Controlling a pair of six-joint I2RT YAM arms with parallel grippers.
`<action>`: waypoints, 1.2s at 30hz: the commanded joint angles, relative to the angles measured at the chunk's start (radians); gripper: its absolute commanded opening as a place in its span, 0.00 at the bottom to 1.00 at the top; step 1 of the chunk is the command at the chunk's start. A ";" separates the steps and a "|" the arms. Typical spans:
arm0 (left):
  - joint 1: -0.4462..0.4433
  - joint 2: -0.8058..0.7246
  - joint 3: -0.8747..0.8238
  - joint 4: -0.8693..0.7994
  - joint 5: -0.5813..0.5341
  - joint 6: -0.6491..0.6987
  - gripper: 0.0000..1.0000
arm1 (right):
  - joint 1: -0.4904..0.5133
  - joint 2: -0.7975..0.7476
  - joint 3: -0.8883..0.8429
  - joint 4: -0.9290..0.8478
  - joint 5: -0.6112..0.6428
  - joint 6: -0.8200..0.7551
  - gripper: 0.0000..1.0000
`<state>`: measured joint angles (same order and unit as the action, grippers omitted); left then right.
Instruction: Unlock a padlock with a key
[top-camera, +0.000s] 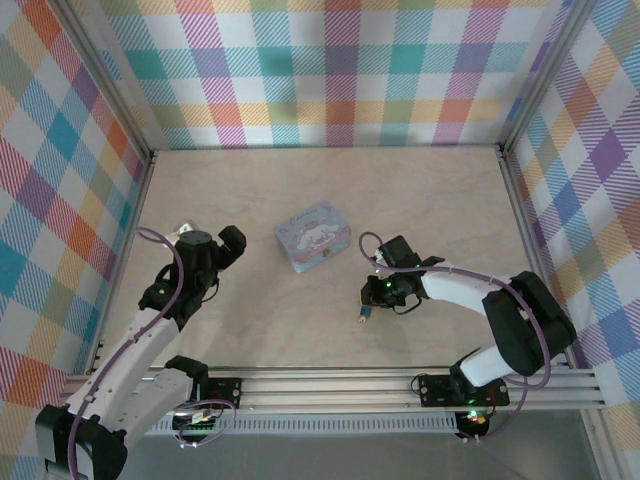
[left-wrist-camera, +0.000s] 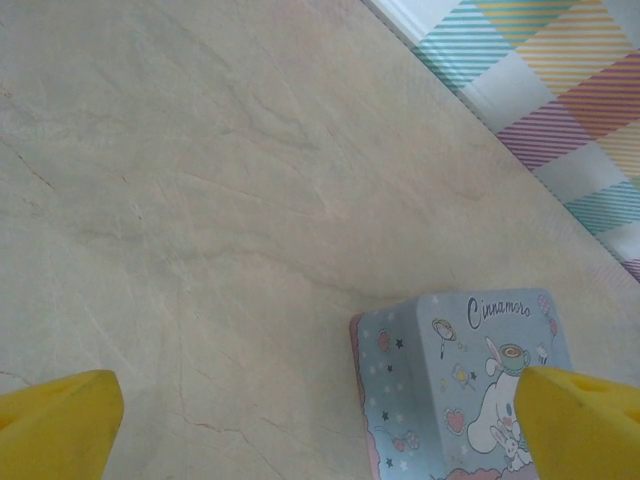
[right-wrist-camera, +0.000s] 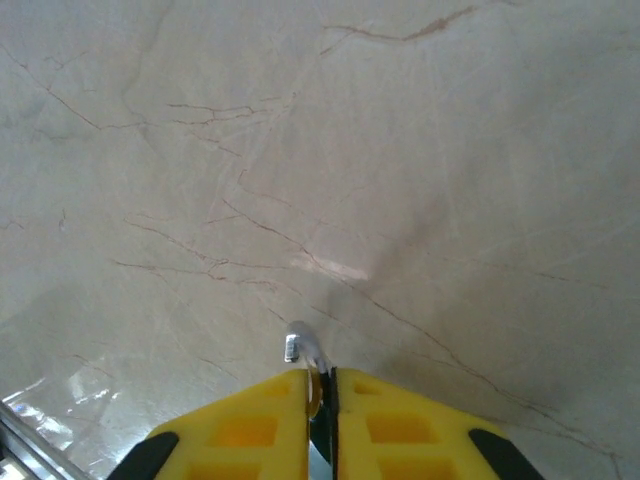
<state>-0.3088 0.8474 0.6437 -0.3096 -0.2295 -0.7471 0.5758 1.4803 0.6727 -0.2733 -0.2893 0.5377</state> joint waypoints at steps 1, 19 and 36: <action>0.008 0.002 0.008 -0.003 0.001 0.000 1.00 | 0.004 -0.021 -0.003 0.005 0.021 -0.005 0.18; 0.009 -0.014 0.115 -0.037 -0.117 0.173 1.00 | -0.046 -0.303 0.083 -0.091 0.327 -0.144 0.43; 0.026 -0.005 0.064 0.249 -0.350 0.463 1.00 | -0.260 -0.624 -0.039 0.054 0.511 -0.317 0.92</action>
<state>-0.2958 0.8402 0.7639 -0.1898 -0.5304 -0.3664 0.3408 0.8738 0.6666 -0.2687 0.1879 0.2714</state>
